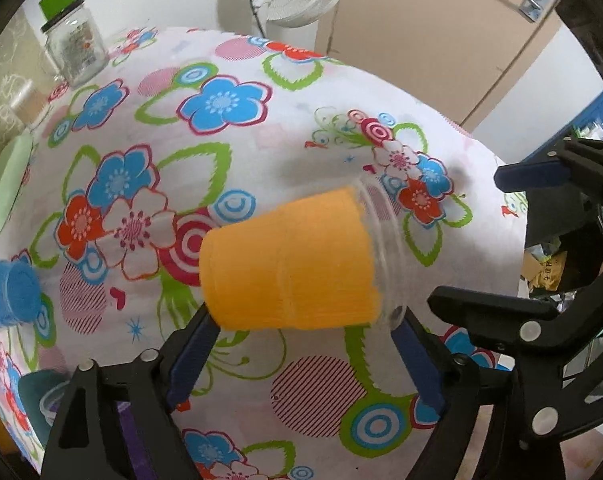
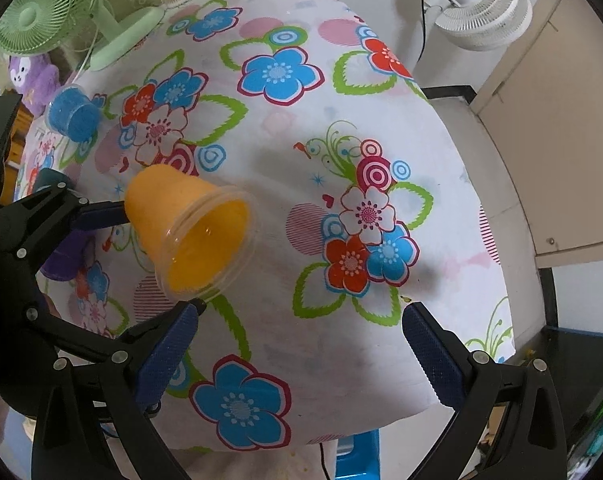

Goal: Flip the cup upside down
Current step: 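Close the right gripper around the orange cup's body, then lift the orange cup with the right gripper and rotate it rim-down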

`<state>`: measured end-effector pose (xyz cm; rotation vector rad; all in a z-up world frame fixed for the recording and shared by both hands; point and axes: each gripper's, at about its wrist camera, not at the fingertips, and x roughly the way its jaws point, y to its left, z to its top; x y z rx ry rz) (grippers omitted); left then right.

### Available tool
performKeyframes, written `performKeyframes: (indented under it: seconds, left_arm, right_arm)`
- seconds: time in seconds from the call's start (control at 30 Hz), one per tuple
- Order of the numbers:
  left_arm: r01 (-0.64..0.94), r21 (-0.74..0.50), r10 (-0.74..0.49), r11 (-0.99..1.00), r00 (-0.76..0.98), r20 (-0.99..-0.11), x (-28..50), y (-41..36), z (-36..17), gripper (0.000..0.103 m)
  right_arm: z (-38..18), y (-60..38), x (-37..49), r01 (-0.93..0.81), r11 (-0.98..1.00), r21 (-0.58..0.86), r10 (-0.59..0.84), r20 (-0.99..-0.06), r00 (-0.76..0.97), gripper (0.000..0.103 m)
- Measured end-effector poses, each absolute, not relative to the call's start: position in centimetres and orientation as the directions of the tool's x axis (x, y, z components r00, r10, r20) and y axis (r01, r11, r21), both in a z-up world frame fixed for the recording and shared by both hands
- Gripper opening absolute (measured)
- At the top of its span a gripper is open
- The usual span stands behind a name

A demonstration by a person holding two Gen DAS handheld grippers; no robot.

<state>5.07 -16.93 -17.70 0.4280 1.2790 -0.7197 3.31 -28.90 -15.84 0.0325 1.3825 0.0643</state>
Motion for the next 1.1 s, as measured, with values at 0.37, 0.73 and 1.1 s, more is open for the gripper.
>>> performKeyframes:
  seconds: [0.37,0.73,1.1]
  left_arm:
    - [0.520,-0.082,-0.213,0.850,0.198,-0.957,4.2,-12.9,-12.9,0.097]
    - [0.049,-0.091,-0.099,0.995,0.181,-0.978,3.0,-7.4,-12.9,0.098]
    - [-0.126,-0.035,-0.013,0.991,0.172,-0.985,1.9,-6.7,-14.8,0.098]
  right_arm:
    - [-11.6,-26.2,3.9,-0.201,0.977,0.076,0.125,-0.961,0.245,0.103]
    - [-10.0,-21.1,6.9,-0.428,0.904,-0.002,0.115,-0.962,0.249,0.103]
    - [-13.6,-17.8,8.9,-0.624,0.780,-0.049,0.062,-0.986,0.156,0.099]
